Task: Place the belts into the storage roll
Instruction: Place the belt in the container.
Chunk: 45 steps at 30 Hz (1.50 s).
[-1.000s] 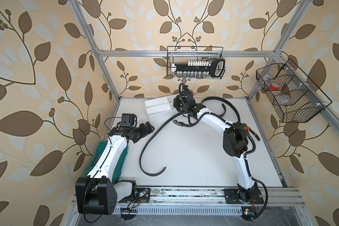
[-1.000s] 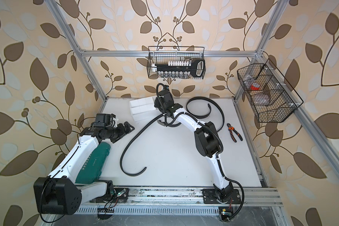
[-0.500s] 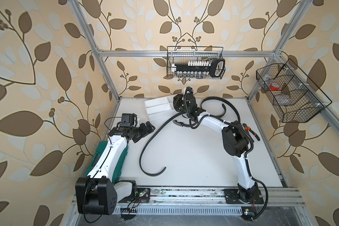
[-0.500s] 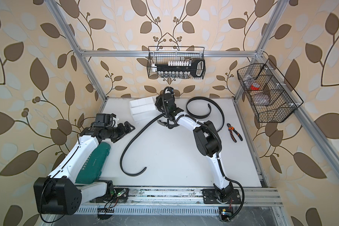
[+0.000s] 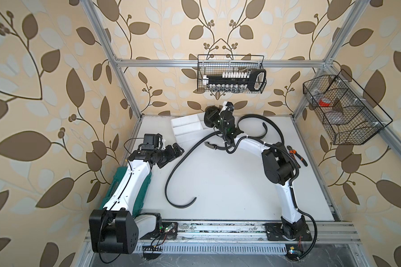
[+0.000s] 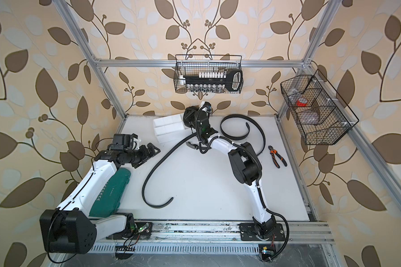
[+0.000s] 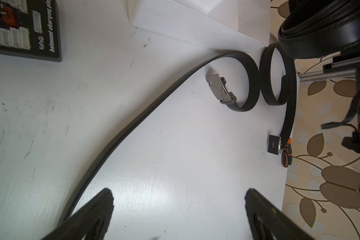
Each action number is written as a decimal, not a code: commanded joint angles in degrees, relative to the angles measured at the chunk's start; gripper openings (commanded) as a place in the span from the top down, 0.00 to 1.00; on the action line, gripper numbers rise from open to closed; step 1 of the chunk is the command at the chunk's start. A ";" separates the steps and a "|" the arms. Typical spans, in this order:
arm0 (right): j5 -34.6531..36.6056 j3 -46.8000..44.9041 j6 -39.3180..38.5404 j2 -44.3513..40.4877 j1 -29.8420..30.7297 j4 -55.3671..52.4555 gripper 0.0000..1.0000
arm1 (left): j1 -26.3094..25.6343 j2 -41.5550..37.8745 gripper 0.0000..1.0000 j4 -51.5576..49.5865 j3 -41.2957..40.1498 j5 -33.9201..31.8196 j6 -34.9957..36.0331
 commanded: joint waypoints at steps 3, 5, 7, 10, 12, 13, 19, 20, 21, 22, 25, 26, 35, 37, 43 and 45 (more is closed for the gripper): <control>4.97 4.18 5.91 3.68 1.57 4.50 1.00 | 0.65 -2.02 0.01 0.86 -0.87 0.96 0.29; 5.75 6.01 6.84 5.16 2.13 4.65 1.00 | 0.58 -2.20 0.01 0.71 -0.93 0.86 0.37; 6.48 7.85 7.01 6.33 2.65 4.19 1.00 | 0.63 -2.26 0.01 0.73 -0.93 0.78 0.33; 6.84 10.50 8.38 8.08 3.22 2.77 1.00 | 0.60 -2.55 0.01 0.53 -0.75 0.39 0.38; 6.87 11.79 9.13 9.00 3.75 2.28 1.00 | 0.64 -3.14 0.01 -0.12 -0.54 -0.64 0.47; 6.34 12.89 9.76 9.65 3.83 1.61 1.00 | 0.61 -3.80 0.01 -0.34 -0.40 -1.42 0.66; 6.36 15.35 11.80 11.45 6.00 -0.76 1.00 | 0.72 -7.78 0.01 -2.55 0.23 -7.99 1.20; 6.13 16.41 12.01 12.07 6.44 -1.07 1.00 | 0.68 -8.44 0.01 -2.90 0.24 -9.07 1.22; 5.74 17.59 12.13 12.63 6.72 -1.81 1.00 | 0.74 -8.93 0.01 -3.52 0.24 -10.41 1.20; 5.64 18.73 12.52 13.24 7.03 -2.49 1.00 | 0.74 -9.48 0.01 -4.14 0.34 -12.12 1.18; 5.20 22.33 13.70 15.53 8.54 -3.76 1.00 | 0.72 -10.98 0.01 -6.04 0.70 -15.76 1.28; 5.26 23.55 14.06 16.13 8.93 -4.20 1.00 | 0.69 -11.45 0.01 -6.77 0.95 -16.40 1.08; 7.58 25.42 17.37 17.99 11.31 -5.93 1.00 | 0.67 -14.45 0.01 -7.49 0.39 -18.02 1.22; 7.89 25.99 18.00 18.80 11.39 -5.93 1.00 | 0.68 -14.58 0.01 -7.26 -0.21 -17.92 1.24; 8.94 29.40 20.59 22.72 11.26 -5.90 1.00 | 0.69 -14.79 0.01 -6.87 -0.64 -17.58 1.29; 9.32 30.69 21.38 23.78 11.14 -5.75 1.00 | 0.76 -14.71 0.01 -6.87 -0.63 -17.66 1.51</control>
